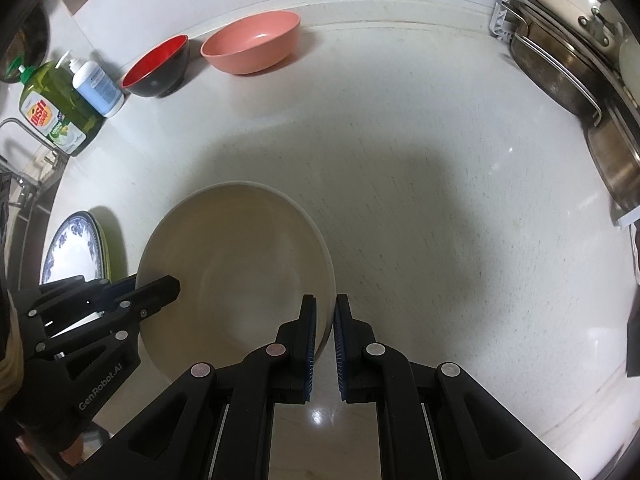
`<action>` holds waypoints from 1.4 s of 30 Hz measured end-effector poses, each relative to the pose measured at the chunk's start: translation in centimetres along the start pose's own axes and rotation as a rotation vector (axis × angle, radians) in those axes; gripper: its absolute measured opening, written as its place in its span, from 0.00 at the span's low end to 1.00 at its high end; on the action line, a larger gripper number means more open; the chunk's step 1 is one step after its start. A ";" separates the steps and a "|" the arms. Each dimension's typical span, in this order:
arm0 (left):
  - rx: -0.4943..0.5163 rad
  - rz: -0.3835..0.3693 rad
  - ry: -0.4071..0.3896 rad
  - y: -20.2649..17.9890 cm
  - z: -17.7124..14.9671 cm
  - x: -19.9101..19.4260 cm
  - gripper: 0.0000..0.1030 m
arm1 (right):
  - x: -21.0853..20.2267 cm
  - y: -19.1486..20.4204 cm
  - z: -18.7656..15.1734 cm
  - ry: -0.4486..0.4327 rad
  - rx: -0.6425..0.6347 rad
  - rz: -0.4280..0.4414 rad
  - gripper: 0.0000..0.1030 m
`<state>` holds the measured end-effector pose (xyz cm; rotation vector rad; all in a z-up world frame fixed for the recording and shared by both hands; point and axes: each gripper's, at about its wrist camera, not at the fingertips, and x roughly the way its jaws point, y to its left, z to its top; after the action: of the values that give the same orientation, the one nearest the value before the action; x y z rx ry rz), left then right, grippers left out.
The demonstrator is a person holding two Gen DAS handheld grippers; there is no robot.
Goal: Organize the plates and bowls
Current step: 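Lift the cream-white bowl and lower it beside the plate stack, then open both grippers to release the cream-white bowl, then move both grippers to the rim of the pink bowl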
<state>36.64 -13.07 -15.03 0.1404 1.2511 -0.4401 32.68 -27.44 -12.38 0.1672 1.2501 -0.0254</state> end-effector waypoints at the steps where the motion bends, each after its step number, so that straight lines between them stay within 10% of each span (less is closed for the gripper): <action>1: 0.000 0.000 0.000 0.0 0.0 0.0 0.13 | 0.0 0.0 0.0 0.000 -0.001 0.000 0.10; 8: 0.004 -0.001 -0.006 0.1 0.2 -0.1 0.18 | 0.0 -0.2 -0.1 -0.002 0.000 0.010 0.10; 22: 0.033 0.085 -0.169 1.4 1.5 -4.2 0.66 | -2.2 0.0 0.3 -0.082 -0.007 -0.013 0.27; 42: 0.015 0.138 -0.272 5.2 9.4 -7.5 0.71 | -4.9 3.1 8.0 -0.226 -0.070 -0.028 0.35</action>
<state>45.16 -9.67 -5.68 0.1726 0.9648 -0.3370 38.98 -25.88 -4.97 0.0834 1.0261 -0.0241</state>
